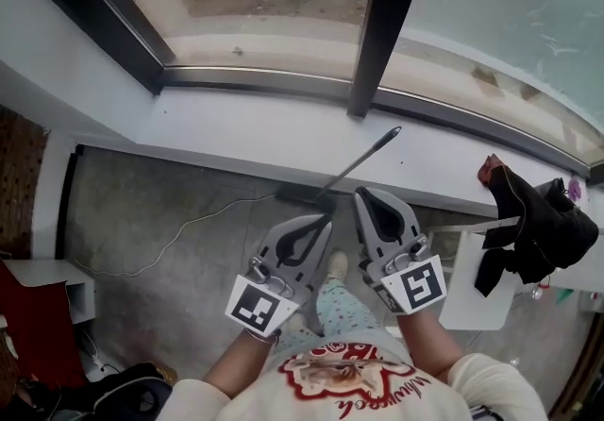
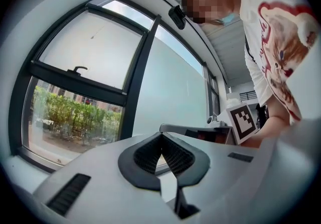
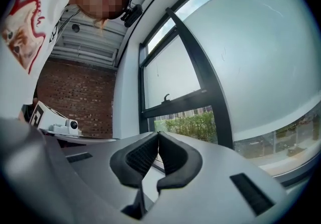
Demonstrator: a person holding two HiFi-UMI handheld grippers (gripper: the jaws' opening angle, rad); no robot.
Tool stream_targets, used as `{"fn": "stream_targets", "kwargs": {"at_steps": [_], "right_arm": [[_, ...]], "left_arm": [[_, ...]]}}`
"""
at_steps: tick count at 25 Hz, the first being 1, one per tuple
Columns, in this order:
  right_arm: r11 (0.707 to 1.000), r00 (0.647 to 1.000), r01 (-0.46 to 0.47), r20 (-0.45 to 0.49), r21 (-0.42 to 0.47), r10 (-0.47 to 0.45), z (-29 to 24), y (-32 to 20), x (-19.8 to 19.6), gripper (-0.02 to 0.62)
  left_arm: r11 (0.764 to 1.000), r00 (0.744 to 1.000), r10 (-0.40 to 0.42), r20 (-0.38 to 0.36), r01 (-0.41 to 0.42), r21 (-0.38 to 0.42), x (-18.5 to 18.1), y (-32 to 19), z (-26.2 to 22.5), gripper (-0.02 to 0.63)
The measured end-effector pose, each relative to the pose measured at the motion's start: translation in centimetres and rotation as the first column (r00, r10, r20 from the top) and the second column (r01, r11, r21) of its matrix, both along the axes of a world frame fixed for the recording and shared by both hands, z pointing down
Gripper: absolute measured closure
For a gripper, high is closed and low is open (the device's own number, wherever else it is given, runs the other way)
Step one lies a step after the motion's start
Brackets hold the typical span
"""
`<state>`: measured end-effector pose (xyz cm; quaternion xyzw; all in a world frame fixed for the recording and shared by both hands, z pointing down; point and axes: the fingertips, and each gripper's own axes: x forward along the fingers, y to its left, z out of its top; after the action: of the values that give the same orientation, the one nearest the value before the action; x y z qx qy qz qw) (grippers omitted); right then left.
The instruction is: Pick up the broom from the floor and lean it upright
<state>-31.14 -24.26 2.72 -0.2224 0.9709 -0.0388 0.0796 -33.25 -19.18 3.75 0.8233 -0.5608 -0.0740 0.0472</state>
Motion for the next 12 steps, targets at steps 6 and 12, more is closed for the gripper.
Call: {"fn": "stream_targets", "kwargs": {"at_steps": [6, 12], "right_arm": [[0.998, 0.999, -0.006, 0.048, 0.07, 0.003, -4.7, 10.2, 0.2, 0.571], [0.995, 0.994, -0.03, 0.105, 0.094, 0.02, -9.1, 21.9, 2.6, 0.571]], "left_arm": [[1.0, 0.999, 0.016, -0.043, -0.015, 0.014, -0.2, 10.3, -3.2, 0.589], [0.995, 0.995, 0.099, 0.022, -0.1, 0.016, 2.2, 20.9, -5.9, 0.589]]}}
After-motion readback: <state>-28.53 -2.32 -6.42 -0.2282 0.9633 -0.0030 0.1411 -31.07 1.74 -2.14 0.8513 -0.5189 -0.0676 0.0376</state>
